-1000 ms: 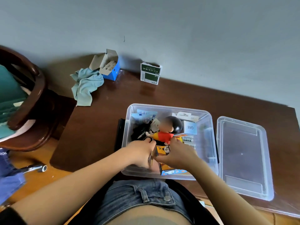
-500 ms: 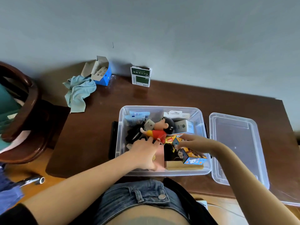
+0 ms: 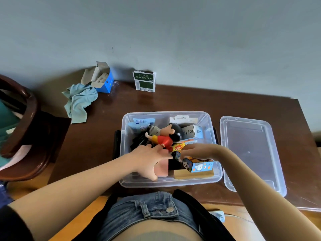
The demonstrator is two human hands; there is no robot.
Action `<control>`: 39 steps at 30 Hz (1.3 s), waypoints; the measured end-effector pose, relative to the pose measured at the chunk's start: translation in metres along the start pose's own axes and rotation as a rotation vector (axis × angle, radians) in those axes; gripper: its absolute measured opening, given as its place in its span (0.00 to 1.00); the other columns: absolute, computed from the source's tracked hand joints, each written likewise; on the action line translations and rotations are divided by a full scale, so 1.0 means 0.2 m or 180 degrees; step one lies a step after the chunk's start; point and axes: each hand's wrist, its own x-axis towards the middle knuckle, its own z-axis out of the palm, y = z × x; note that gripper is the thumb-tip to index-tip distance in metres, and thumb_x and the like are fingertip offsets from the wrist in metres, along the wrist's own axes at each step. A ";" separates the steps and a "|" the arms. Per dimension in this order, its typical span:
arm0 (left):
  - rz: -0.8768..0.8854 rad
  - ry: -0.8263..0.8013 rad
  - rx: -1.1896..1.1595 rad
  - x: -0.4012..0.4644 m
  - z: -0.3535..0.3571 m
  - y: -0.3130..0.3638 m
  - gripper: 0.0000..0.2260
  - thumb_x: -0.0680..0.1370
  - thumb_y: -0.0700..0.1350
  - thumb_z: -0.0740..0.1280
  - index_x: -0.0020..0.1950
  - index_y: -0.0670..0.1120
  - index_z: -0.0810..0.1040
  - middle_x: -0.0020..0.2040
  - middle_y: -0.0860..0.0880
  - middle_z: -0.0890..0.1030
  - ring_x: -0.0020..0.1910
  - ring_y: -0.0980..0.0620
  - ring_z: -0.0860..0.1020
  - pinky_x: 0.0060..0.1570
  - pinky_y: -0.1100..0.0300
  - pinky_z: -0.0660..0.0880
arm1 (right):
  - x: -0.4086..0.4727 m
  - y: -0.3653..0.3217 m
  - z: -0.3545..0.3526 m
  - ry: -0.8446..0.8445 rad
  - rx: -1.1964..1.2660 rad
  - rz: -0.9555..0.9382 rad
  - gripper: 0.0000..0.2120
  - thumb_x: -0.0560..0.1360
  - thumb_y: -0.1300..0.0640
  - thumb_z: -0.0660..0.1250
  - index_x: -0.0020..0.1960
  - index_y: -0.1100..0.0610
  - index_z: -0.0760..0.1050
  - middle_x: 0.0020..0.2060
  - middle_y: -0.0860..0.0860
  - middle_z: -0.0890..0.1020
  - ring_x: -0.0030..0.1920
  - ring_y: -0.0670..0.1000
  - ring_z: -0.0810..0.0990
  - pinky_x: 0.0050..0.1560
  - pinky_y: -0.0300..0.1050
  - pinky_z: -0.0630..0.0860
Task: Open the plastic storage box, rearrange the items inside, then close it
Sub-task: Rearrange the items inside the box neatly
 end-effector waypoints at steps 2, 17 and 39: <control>-0.0083 0.0046 -0.0132 0.00 0.02 0.00 0.38 0.66 0.55 0.70 0.72 0.64 0.56 0.65 0.50 0.65 0.52 0.42 0.72 0.41 0.57 0.66 | 0.01 0.02 0.00 0.0015 0.0146 -0.0013 0.11 0.76 0.45 0.60 0.51 0.50 0.73 0.48 0.51 0.78 0.46 0.48 0.76 0.50 0.41 0.73; -0.0507 0.0881 -0.1017 -0.35 -0.20 -0.12 0.35 0.62 0.67 0.65 0.67 0.69 0.57 0.60 0.60 0.70 0.52 0.58 0.71 0.42 0.63 0.70 | -0.10 -0.10 -0.07 0.0798 0.0907 -0.0858 0.13 0.75 0.44 0.63 0.46 0.54 0.75 0.38 0.52 0.77 0.38 0.47 0.75 0.42 0.42 0.71; -0.0378 0.2267 0.0204 -0.17 -0.06 -0.19 0.21 0.71 0.54 0.73 0.63 0.59 0.76 0.74 0.41 0.62 0.73 0.34 0.56 0.65 0.27 0.54 | 0.09 -0.34 0.07 0.3050 0.0508 -0.0597 0.22 0.78 0.51 0.62 0.69 0.58 0.63 0.69 0.55 0.65 0.59 0.56 0.75 0.54 0.47 0.73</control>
